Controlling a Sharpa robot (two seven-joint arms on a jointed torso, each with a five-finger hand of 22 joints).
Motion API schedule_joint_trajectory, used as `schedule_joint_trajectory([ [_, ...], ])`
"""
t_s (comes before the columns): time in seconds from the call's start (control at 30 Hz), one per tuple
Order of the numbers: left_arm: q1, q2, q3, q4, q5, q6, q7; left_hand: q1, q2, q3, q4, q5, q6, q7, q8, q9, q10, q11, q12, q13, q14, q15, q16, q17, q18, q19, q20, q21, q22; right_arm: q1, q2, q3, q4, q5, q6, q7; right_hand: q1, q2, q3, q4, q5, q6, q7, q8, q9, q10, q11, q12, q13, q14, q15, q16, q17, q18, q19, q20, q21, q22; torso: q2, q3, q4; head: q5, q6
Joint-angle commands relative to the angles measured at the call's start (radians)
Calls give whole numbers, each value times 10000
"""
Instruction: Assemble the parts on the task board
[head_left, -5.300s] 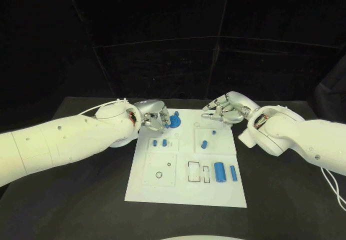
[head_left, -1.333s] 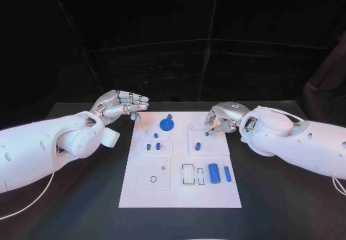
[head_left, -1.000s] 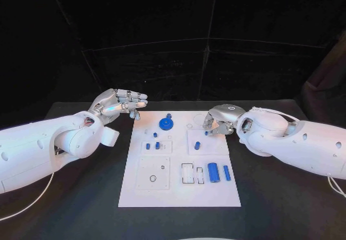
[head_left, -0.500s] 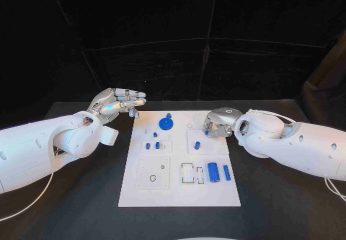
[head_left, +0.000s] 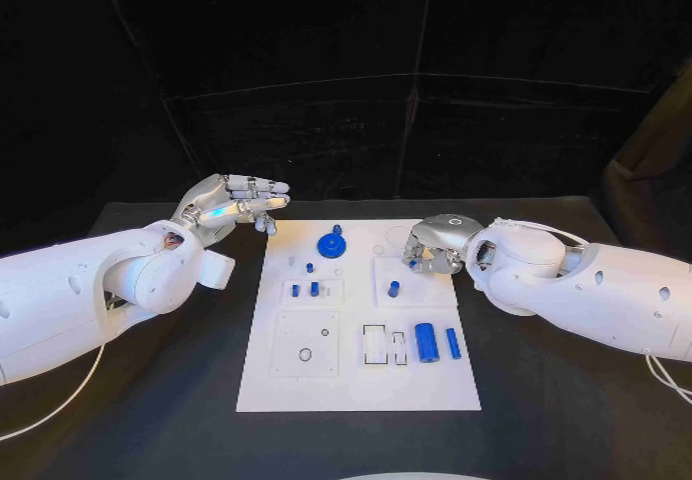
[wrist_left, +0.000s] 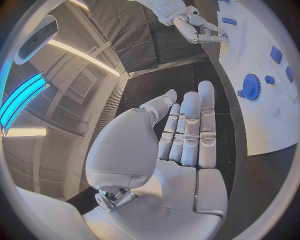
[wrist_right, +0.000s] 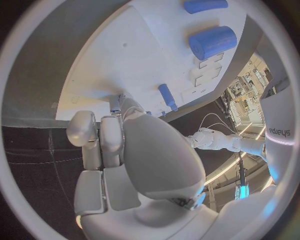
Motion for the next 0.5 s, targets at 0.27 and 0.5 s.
schedule_joint_trajectory([
  [0.27, 14, -14, 7, -50, 77, 69, 89, -40, 59, -60, 9, 23, 85, 2, 35, -4, 94, 7, 51, 5, -76, 2, 34, -16, 137, -67, 27, -72, -11, -63, -28, -41, 210, -515, -440, -345, -664, -584, 1457, -309, -65, 267, -47, -88, -6, 327, -23, -250, 10, 269, -79, 141, -37, -175, 346, -17, 409, 576, -7, -2, 2, -45, -17],
  [0.5, 14, -35, 7, -80, 77, 66, 56, -42, 60, -63, 9, 23, 87, 2, 36, -4, 91, 6, 52, 4, -78, 2, 34, -19, 137, -68, 27, -74, -13, -67, -278, -36, 522, -408, -1244, -284, -1168, -882, 2258, -579, -81, 222, -6, -120, -21, 334, -7, -409, 12, 257, -46, 172, -92, -212, 445, 6, 556, 798, -19, -10, -4, -47, 11],
])
